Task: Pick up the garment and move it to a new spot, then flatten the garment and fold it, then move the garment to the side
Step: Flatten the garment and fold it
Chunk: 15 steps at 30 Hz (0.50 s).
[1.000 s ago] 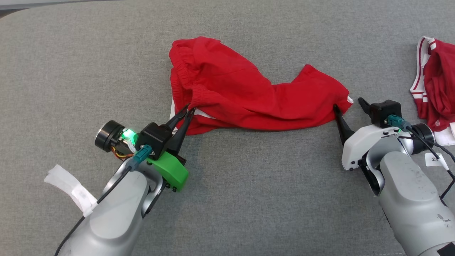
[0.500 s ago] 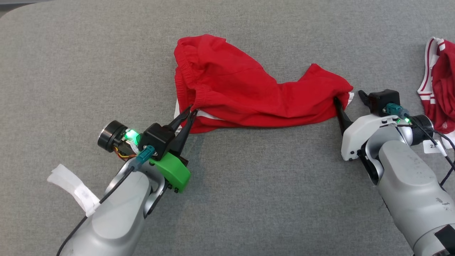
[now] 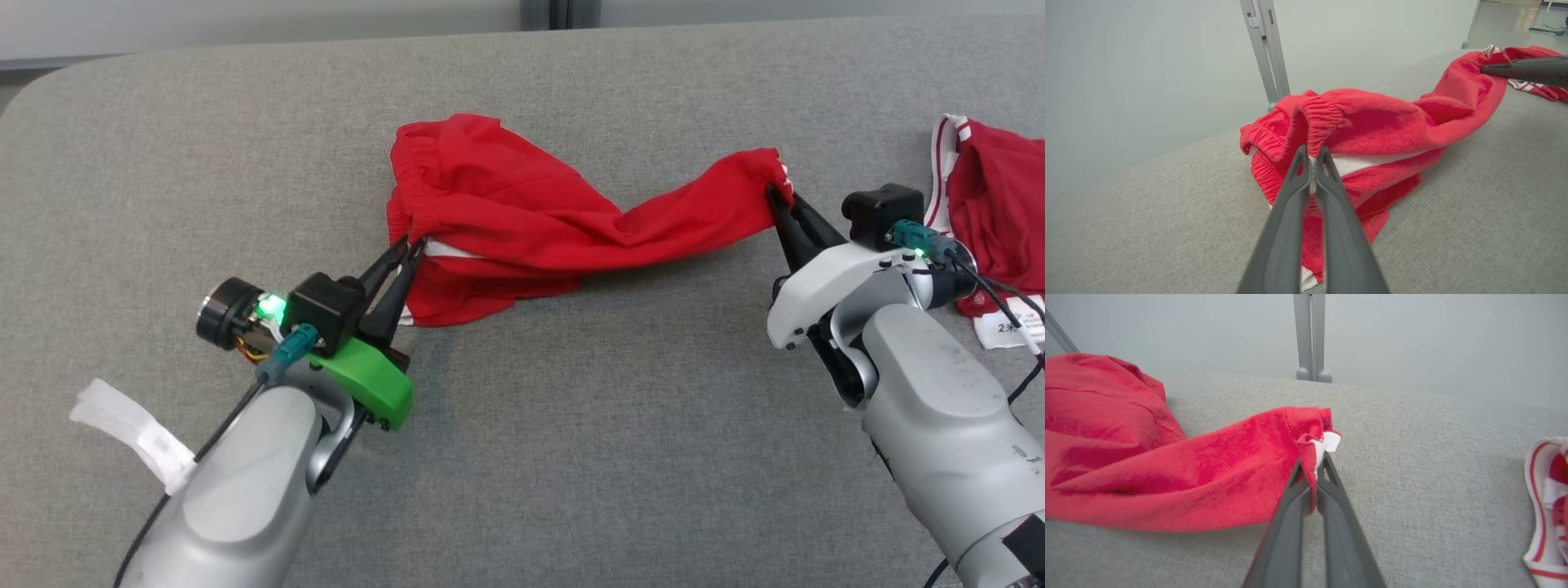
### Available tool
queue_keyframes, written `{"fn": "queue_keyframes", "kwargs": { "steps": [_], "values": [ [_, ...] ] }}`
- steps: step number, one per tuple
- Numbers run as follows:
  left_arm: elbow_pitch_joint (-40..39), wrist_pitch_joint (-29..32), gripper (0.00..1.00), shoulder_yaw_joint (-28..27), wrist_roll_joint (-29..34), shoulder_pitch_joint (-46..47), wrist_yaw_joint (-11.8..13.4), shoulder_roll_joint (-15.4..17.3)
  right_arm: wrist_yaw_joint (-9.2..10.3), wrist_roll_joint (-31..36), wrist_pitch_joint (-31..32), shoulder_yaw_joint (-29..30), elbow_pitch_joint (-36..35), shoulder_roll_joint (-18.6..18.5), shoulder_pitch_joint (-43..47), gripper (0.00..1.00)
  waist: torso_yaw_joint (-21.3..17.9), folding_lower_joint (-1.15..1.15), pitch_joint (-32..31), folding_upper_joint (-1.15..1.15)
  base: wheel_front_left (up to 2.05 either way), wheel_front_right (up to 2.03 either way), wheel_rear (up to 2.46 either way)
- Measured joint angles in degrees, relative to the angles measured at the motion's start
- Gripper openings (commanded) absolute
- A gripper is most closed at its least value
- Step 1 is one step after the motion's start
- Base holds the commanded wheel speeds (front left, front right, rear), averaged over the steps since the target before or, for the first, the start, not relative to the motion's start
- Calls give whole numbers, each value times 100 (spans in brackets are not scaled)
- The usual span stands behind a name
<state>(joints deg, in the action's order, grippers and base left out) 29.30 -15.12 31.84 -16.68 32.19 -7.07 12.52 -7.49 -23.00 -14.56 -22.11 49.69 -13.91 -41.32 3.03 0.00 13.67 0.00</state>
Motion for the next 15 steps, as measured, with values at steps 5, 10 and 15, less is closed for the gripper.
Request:
{"fn": "queue_keyframes", "kwargs": {
  "steps": [5,10,15],
  "values": [
    [-231,148,0,-131,-122,411,-8,200,0,-491,-8,44,-845,-169,-136,0,-118,0,-228,0,0,0,0],
    [-523,511,0,-172,-334,1035,-31,448,0,-725,258,142,-1769,-305,-527,0,-238,0,-495,0,0,0,0],
    [-732,813,0,-147,-538,1656,-42,678,0,-635,595,550,-2431,-285,-854,0,-340,0,-770,0,0,0,0]
  ]
}}
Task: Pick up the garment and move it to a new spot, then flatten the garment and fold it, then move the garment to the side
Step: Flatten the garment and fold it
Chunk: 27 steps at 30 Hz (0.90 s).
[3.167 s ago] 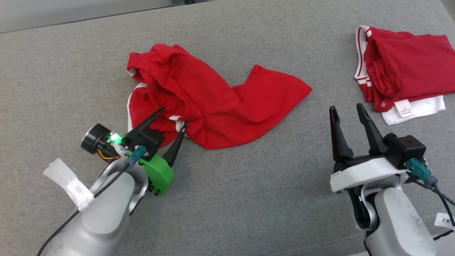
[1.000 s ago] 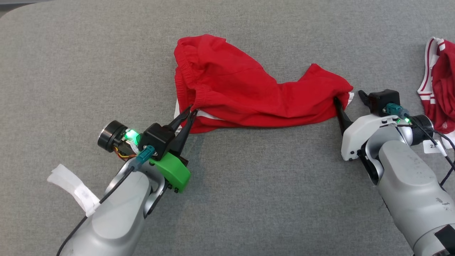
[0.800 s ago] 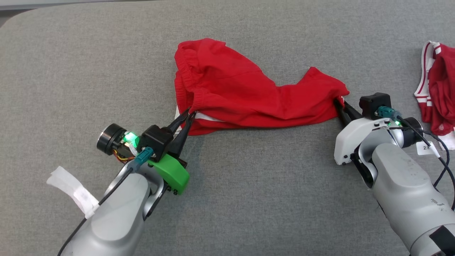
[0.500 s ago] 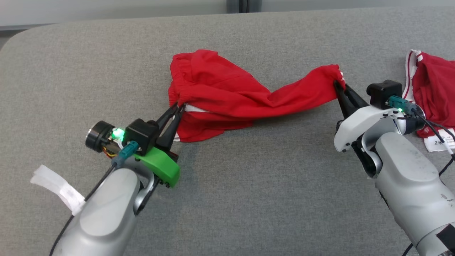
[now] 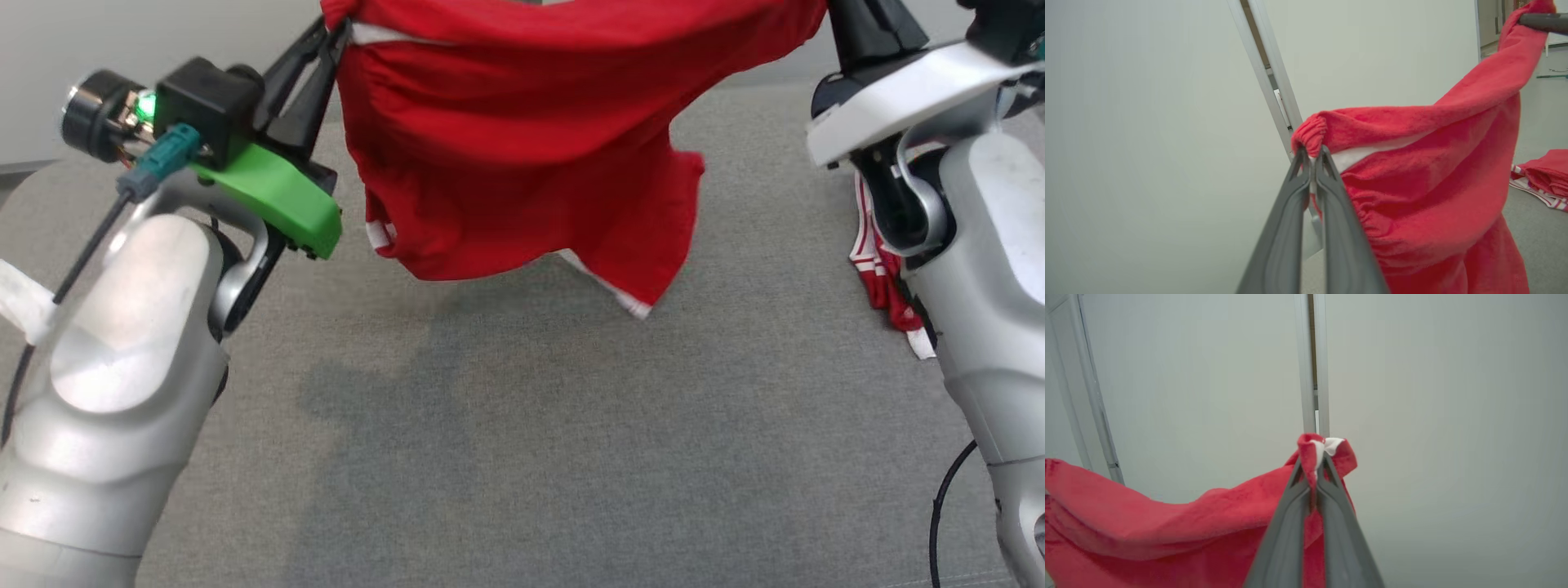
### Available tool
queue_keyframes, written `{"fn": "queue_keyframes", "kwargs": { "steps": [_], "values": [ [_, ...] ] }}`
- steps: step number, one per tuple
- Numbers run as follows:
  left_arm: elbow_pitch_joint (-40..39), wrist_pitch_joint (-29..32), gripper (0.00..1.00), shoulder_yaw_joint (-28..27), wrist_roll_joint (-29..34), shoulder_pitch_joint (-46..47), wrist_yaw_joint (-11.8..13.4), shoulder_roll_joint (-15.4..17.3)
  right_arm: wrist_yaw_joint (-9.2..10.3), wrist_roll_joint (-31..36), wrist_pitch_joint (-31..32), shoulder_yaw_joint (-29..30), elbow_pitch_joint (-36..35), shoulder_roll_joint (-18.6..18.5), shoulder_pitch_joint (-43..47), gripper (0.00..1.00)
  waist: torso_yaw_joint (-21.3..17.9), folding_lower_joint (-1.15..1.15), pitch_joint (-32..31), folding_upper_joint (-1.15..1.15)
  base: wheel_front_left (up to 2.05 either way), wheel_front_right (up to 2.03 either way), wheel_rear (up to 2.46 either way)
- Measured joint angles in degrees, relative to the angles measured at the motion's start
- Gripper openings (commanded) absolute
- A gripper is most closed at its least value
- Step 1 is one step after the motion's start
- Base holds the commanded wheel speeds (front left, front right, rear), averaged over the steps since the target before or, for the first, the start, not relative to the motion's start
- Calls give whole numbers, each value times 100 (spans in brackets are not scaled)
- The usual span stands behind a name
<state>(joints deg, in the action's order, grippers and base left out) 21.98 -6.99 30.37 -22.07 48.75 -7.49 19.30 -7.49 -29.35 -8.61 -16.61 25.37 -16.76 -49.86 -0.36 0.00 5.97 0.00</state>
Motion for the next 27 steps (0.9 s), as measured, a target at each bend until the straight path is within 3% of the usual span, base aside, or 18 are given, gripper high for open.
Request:
{"fn": "queue_keyframes", "kwargs": {
  "steps": [9,17,23,27],
  "values": [
    [-506,300,0,-90,-431,304,0,215,0,916,787,875,-1123,374,222,0,-154,0,-336,0,0,0,0],
    [-984,598,0,-65,-668,43,-3,425,0,1307,1400,1307,-1933,592,730,0,-142,0,-57,0,0,0,0],
    [-1084,709,0,-98,-683,345,0,477,0,1492,1667,1460,-1998,649,359,0,-128,0,436,0,0,0,0],
    [-826,735,0,-57,-552,826,0,655,0,1493,1641,1312,-1358,810,-391,0,-153,0,878,0,0,0,0]
  ]
}}
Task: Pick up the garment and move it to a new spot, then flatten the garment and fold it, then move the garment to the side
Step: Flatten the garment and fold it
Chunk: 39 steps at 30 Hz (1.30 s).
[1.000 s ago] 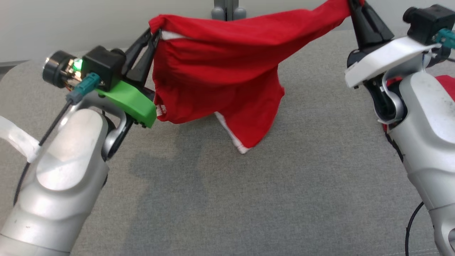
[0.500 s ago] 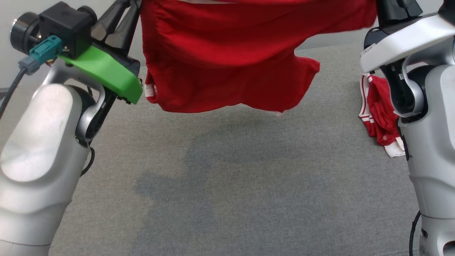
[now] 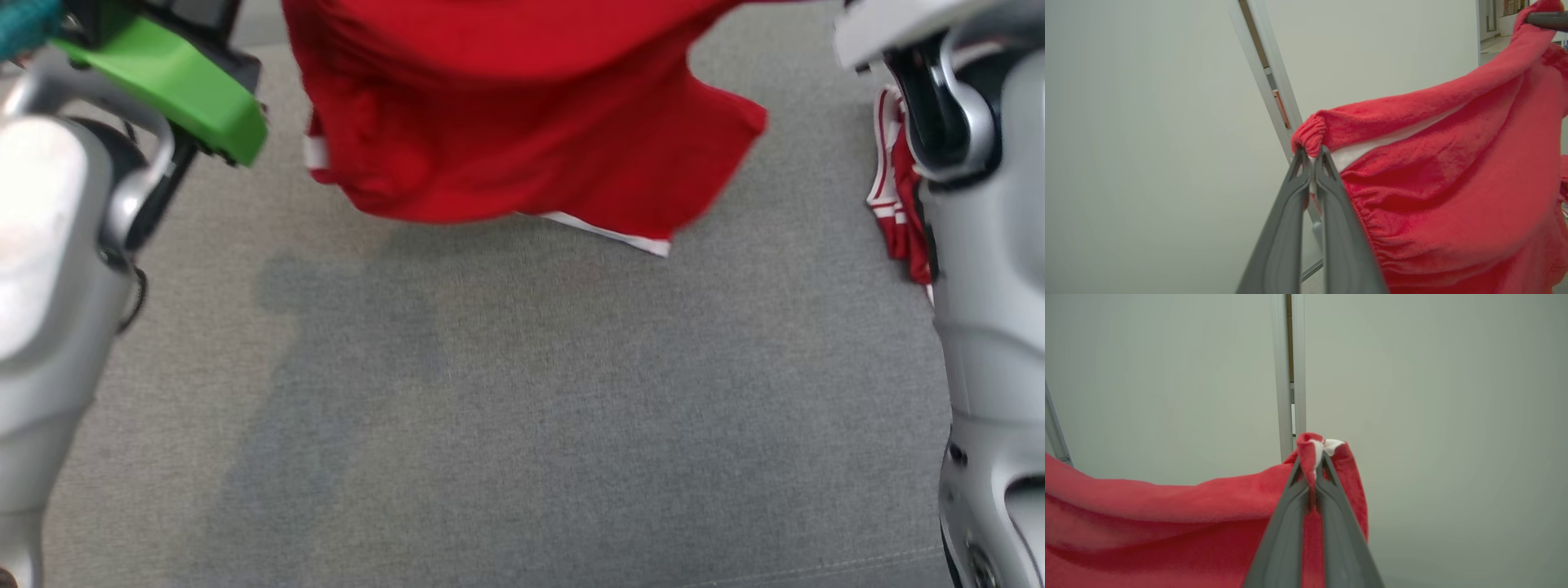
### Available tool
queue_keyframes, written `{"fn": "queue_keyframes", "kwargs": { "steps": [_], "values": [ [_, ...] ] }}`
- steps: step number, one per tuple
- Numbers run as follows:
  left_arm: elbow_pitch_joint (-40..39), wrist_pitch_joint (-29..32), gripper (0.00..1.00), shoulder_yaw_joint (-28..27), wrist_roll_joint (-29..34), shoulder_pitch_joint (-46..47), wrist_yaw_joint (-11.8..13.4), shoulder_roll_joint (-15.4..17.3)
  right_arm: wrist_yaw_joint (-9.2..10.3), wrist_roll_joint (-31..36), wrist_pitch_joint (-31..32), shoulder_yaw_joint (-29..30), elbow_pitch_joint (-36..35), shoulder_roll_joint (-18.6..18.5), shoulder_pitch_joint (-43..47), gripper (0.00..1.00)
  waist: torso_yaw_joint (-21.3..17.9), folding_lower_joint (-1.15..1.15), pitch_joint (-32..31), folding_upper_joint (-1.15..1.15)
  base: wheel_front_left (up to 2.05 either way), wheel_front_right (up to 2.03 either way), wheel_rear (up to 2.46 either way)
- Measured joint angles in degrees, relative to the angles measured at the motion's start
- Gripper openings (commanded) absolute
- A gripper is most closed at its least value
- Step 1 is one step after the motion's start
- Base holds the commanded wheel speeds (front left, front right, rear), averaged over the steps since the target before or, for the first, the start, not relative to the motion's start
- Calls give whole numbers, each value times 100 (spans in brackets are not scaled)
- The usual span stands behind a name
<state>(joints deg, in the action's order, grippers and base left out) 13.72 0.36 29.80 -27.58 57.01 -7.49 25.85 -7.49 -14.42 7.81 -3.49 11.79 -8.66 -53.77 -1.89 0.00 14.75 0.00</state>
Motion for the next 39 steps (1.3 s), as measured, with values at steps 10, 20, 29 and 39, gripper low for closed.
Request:
{"fn": "queue_keyframes", "kwargs": {
  "steps": [10,20,29,39],
  "values": [
    [1847,-467,0,129,211,2129,-5,-136,-4,390,-1284,-183,2730,328,-2527,0,-221,0,1099,0,0,0,0],
    [3363,-1352,0,474,152,3467,-7,-738,-4,601,-2264,286,3963,487,-3659,0,-439,0,1834,0,0,0,0],
    [3175,-1532,0,671,-159,2882,-7,-873,-2,532,-2285,138,3804,542,-2817,0,-360,1,2315,0,0,0,0],
    [2145,-1538,0,688,-40,751,-7,-541,-3,-55,-2285,-662,3940,234,-1301,0,-215,1,1840,0,0,0,0]
  ]
}}
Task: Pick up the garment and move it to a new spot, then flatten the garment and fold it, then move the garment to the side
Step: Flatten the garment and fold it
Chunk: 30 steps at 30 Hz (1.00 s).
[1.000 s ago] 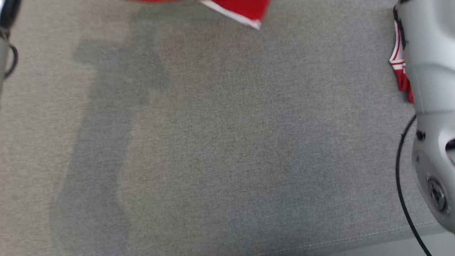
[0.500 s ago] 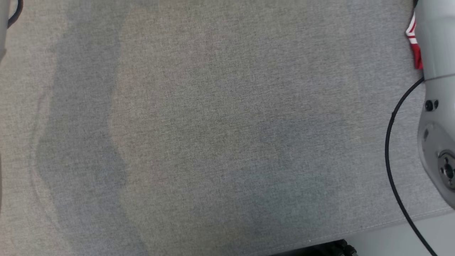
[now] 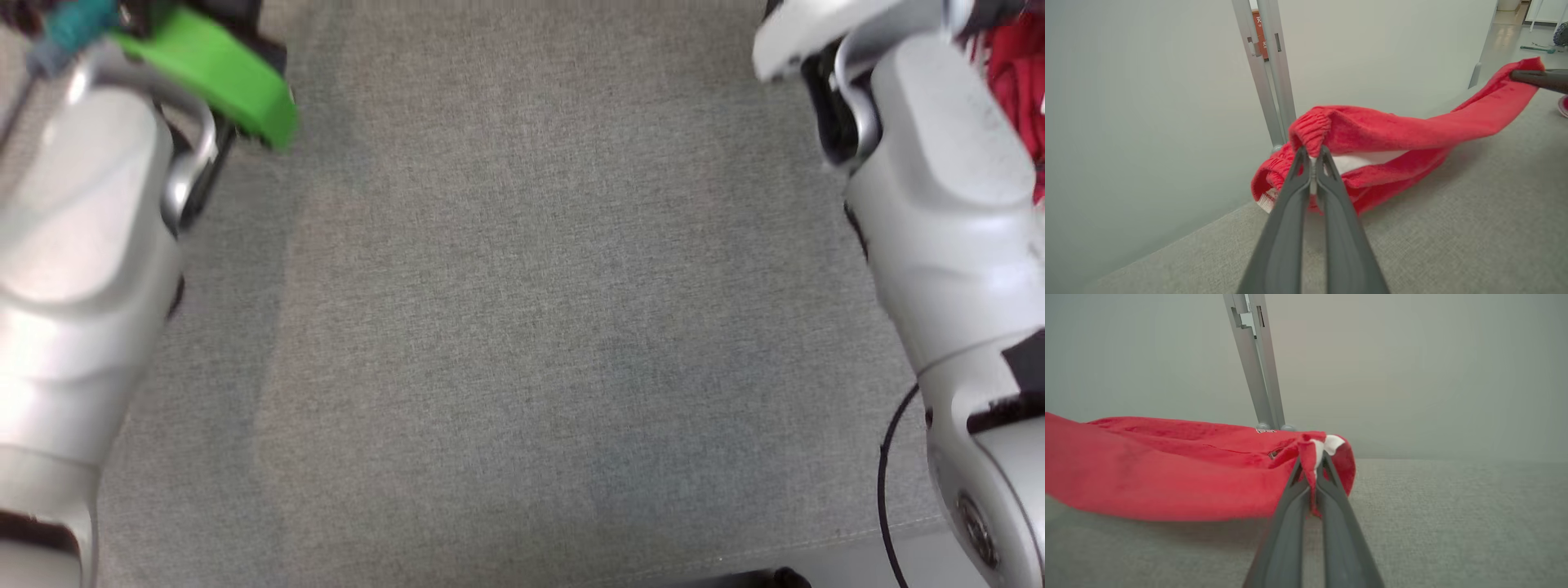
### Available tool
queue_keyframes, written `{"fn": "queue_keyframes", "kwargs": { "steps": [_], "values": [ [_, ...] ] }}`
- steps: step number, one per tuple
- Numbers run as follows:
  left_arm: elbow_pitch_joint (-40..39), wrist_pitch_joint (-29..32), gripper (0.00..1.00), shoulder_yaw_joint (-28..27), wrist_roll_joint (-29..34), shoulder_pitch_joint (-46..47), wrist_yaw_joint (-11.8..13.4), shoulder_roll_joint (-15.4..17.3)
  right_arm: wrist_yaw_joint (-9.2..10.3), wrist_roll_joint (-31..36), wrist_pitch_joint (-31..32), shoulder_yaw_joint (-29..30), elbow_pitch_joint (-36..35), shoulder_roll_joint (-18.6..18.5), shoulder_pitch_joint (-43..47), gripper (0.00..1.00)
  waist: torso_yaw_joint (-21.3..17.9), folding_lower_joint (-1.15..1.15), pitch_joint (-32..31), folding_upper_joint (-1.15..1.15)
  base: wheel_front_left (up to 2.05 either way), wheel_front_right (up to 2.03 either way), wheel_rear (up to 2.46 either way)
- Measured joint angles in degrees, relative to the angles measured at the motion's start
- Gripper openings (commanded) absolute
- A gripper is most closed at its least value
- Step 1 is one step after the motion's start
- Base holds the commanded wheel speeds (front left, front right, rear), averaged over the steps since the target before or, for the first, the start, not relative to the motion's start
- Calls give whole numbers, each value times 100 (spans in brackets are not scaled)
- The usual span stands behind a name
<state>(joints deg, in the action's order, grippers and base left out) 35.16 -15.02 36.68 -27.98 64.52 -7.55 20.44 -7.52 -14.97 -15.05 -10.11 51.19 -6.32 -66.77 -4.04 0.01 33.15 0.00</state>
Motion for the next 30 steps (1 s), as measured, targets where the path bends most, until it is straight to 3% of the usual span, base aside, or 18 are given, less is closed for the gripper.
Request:
{"fn": "queue_keyframes", "kwargs": {
  "steps": [13,20,30],
  "values": [
    [-432,-1,0,632,154,-2165,0,231,0,-1169,0,-1471,178,-633,1434,0,44,-1,-1266,0,0,0,0],
    [-645,-2,0,591,356,-2895,0,227,-2,-1705,34,-1958,-196,-1128,2104,0,58,-1,-1893,0,0,0,0],
    [-1114,-11,0,410,531,-3925,1,197,-4,-1934,355,-2303,-1050,-1828,3175,0,10,-1,-2589,0,0,0,0]
  ]
}}
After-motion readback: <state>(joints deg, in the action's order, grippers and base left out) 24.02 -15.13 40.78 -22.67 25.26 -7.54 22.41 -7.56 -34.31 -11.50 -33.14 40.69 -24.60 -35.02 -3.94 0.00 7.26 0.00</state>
